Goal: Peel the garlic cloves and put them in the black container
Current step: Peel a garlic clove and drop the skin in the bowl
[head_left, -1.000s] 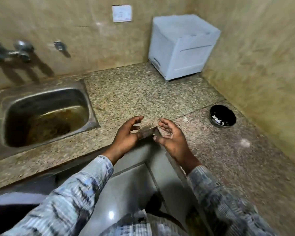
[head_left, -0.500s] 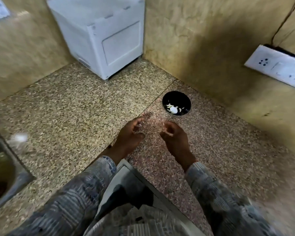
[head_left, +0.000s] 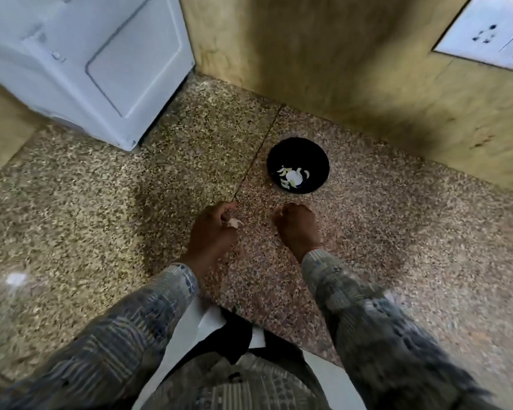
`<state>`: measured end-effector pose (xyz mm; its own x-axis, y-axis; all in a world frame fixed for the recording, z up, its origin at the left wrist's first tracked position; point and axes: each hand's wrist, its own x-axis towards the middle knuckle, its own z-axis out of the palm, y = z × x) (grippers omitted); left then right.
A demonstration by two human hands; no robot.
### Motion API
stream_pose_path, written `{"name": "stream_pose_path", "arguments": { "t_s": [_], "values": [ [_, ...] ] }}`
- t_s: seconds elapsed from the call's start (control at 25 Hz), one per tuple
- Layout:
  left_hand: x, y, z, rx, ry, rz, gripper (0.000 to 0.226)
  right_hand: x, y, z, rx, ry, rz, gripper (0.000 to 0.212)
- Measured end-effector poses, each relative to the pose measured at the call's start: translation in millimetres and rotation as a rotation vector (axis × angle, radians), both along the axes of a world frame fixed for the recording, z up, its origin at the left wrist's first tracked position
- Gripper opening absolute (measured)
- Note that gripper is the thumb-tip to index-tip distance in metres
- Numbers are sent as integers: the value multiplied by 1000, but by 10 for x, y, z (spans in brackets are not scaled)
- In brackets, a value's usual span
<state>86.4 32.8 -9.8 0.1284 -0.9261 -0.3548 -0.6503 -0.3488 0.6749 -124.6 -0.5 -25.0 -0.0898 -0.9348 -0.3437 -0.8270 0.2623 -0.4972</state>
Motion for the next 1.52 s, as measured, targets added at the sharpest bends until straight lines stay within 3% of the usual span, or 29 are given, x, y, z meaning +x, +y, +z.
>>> {"name": "stream_pose_path", "arguments": {
  "t_s": [0.24,0.36,0.52,0.6,0.72,0.8,0.84,0.96,1.04,1.24,1.52],
  "values": [
    [135,-192,-166,74,-124,-126,55,120,-22,-43,0,73,-17,20],
    [122,-222,-198,38,-124,-181,38,152,-17,97,-60,-28,-58,18],
    [28,-240,-236,17,-121,-175,14,161,-163,476,-206,-205,-281,14],
    [-13,-241,-299,115,32,-92,15,113,-295,524,-218,-270,-324,18],
    [-76,-206,-289,349,561,181,22,-71,-342,357,-179,-392,-387,29],
    [-124,-164,-207,445,850,290,25,-80,-191,443,-145,-437,-413,12],
    [-154,-147,-167,466,940,319,23,-45,-85,501,-117,-461,-430,4],
    [-256,-105,-80,539,1084,372,22,31,283,456,36,-553,-402,14],
    [-320,-76,-34,587,1124,365,25,83,468,398,102,-624,-361,15],
    [-393,-7,20,584,1105,317,25,97,689,358,35,-690,-342,19],
    [-462,29,50,509,930,203,13,51,737,341,-15,-602,-370,16]
  ]
}}
